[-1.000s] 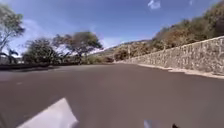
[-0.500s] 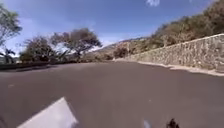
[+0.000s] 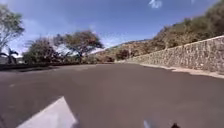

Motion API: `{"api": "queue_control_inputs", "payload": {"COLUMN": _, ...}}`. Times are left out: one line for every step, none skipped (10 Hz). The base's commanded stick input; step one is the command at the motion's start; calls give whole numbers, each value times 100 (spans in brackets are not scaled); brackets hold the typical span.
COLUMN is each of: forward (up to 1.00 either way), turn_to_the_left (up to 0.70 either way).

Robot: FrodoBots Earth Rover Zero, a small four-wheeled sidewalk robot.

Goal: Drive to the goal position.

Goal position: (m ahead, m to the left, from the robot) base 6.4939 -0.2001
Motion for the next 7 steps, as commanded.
{"api": "queue_control_inputs", "payload": {"forward": 50, "turn_to_the_left": -50}}
{"api": "queue_control_inputs", "payload": {"forward": 50, "turn_to_the_left": -50}}
{"api": "queue_control_inputs", "payload": {"forward": 50, "turn_to_the_left": -50}}
{"api": "queue_control_inputs", "payload": {"forward": 50, "turn_to_the_left": -49}}
{"api": "queue_control_inputs", "payload": {"forward": 50, "turn_to_the_left": -41}}
{"api": "queue_control_inputs", "payload": {"forward": 50, "turn_to_the_left": -33}}
{"api": "queue_control_inputs", "payload": {"forward": 50, "turn_to_the_left": -25}}
